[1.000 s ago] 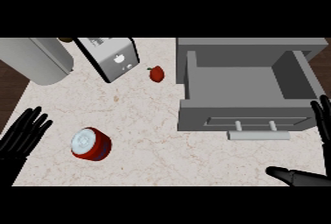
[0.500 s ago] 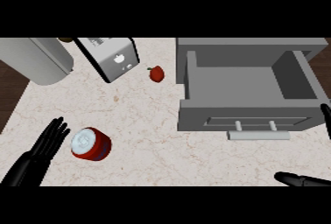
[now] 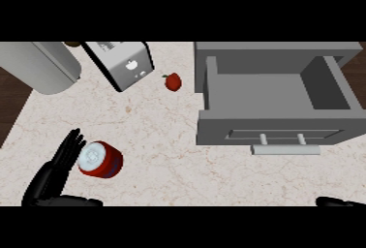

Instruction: Pick up the can, place it into the drawer and close the drawer

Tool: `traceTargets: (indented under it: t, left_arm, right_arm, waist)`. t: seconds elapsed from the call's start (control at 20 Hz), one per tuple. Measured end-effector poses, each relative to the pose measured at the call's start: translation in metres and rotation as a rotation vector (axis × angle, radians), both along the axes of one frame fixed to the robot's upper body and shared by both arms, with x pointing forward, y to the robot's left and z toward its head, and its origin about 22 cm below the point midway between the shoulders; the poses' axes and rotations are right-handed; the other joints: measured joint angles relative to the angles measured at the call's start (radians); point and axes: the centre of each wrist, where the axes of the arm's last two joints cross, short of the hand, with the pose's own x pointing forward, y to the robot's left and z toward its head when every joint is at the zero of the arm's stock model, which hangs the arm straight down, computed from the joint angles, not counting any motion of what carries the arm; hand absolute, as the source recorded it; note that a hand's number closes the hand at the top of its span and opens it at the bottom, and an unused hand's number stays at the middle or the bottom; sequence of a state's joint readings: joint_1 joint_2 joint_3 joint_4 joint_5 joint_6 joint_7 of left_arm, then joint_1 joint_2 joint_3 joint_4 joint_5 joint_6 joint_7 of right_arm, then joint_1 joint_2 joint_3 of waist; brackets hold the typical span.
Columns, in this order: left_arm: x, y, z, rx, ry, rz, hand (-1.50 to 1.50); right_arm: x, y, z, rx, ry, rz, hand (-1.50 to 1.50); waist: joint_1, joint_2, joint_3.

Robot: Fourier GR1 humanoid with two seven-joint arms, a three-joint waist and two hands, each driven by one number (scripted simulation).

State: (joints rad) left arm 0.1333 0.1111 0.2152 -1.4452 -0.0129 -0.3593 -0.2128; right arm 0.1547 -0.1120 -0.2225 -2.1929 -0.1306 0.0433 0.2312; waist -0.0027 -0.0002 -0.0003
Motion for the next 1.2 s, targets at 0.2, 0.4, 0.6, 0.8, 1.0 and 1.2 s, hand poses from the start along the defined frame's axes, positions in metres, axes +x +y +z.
traceTargets:
  t: [0.2, 0.4, 0.6, 0.8, 1.0, 1.2]
  left_arm:
    - [0.001, -0.002, -0.021, 0.002, 0.019, 0.015, -1.50]
    - [0.011, 0.010, -0.038, 0.007, 0.030, 0.022, -1.50]
    - [0.014, 0.011, -0.057, -0.001, 0.042, 0.033, -1.50]
    - [0.019, 0.016, -0.068, -0.004, 0.062, 0.052, -1.50]
    - [0.032, 0.011, -0.076, -0.012, 0.058, 0.046, -1.50]
    - [0.041, 0.010, -0.083, -0.017, 0.047, 0.033, -1.50]
  right_arm:
    - [-0.006, -0.002, -0.004, -0.002, -0.003, -0.001, -1.50]
    - [-0.009, -0.008, -0.001, 0.000, 0.002, -0.005, -1.50]
    - [-0.008, -0.005, 0.000, -0.006, 0.002, -0.004, -1.50]
    - [-0.008, -0.007, 0.000, -0.018, 0.004, -0.004, -1.50]
    - [-0.004, -0.008, 0.001, -0.017, 0.001, -0.004, -1.50]
    - [-0.004, -0.007, 0.006, -0.015, -0.002, -0.004, -1.50]
  waist:
    - [-0.001, 0.000, 0.000]
    - [-0.002, 0.000, 0.000]
    - [-0.001, 0.000, 0.000]
    - [-0.002, 0.000, 0.000]
    - [-0.002, 0.001, 0.000]
    - [-0.003, 0.001, 0.000]
